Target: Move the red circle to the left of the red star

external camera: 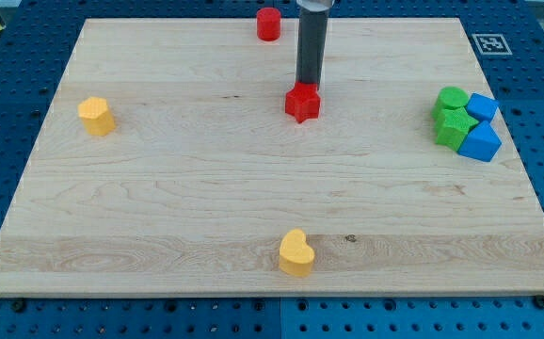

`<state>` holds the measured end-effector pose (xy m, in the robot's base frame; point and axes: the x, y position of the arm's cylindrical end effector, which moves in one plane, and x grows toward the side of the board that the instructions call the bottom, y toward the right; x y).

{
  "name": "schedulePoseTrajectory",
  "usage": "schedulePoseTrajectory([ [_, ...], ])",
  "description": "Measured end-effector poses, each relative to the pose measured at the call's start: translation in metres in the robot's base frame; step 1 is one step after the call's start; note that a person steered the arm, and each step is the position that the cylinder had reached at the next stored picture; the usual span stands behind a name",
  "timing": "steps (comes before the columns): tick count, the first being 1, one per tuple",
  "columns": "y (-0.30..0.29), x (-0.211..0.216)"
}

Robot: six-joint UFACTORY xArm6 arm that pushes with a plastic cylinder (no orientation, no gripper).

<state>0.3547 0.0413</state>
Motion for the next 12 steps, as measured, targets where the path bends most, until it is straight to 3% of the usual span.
schedulePoseTrajectory([
  [3, -0.002, 0.012],
  [4, 0.008, -0.022],
  [6, 0.071, -0.140],
  [7, 0.066, -0.163],
  [11, -0.067, -0.162],
  [12, -0.129, -0.163],
])
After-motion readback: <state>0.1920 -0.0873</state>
